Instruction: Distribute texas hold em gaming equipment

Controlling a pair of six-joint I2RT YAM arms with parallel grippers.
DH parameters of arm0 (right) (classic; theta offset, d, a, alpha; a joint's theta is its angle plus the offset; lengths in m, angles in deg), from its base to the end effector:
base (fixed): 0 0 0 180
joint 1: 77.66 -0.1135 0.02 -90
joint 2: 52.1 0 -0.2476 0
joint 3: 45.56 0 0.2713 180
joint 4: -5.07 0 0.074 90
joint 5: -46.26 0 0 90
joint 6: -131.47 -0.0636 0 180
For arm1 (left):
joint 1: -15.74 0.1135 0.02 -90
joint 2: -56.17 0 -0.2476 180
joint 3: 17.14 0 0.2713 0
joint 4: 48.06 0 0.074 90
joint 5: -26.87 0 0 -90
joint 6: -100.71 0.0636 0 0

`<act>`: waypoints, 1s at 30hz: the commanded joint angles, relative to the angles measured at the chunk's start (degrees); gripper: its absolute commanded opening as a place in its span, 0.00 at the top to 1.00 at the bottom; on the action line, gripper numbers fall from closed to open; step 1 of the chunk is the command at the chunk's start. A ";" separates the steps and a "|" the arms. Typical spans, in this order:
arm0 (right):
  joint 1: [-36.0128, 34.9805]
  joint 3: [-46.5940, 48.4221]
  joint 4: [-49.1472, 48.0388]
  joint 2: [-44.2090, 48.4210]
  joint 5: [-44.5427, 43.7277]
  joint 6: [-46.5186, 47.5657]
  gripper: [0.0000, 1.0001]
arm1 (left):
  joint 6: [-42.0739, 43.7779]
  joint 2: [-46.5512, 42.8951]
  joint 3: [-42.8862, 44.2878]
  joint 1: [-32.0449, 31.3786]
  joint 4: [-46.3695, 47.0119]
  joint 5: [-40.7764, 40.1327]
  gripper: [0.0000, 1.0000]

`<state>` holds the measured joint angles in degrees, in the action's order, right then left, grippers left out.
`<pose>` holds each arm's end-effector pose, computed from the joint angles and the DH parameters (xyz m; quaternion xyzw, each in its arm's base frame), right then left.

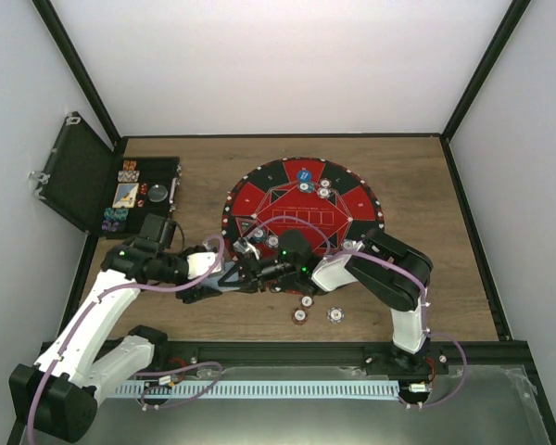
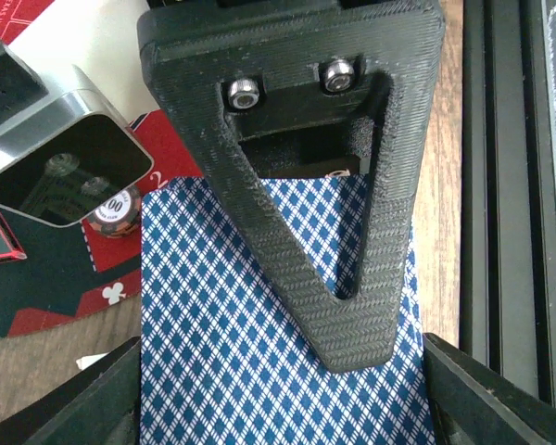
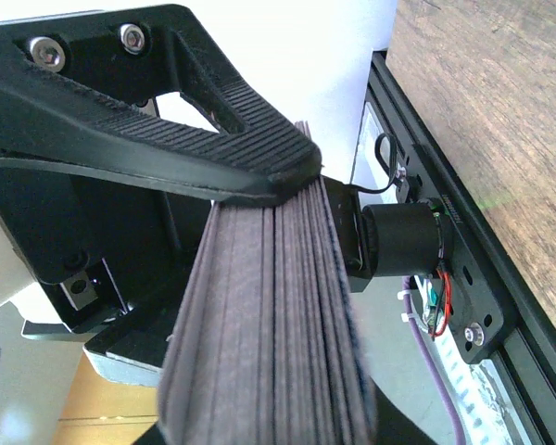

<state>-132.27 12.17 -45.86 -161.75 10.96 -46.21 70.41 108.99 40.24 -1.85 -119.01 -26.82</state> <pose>0.1785 0.3409 0.1312 0.1284 -0.6989 -0.6951 0.1089 0.1707 -0.0936 0.2176 0.6306 0.6866 -0.2148 0.2910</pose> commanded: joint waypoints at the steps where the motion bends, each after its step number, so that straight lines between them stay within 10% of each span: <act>1: -0.67 0.64 -3.53 1.98 -0.05 1.23 0.91 | 0.93 0.23 1.52 -0.17 -1.84 5.36 0.26; 19: -0.72 1.33 -2.82 1.89 0.23 1.18 0.91 | 2.25 0.70 -0.29 -0.18 -1.53 3.70 0.48; 30: 0.27 3.07 4.43 3.14 1.15 4.84 0.50 | 2.19 0.75 0.97 -0.17 -2.26 3.07 0.68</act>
<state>-132.49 12.61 -44.37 -161.18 11.48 -44.57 71.02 109.58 40.21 -1.82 -120.25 -26.16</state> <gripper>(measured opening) 0.454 0.680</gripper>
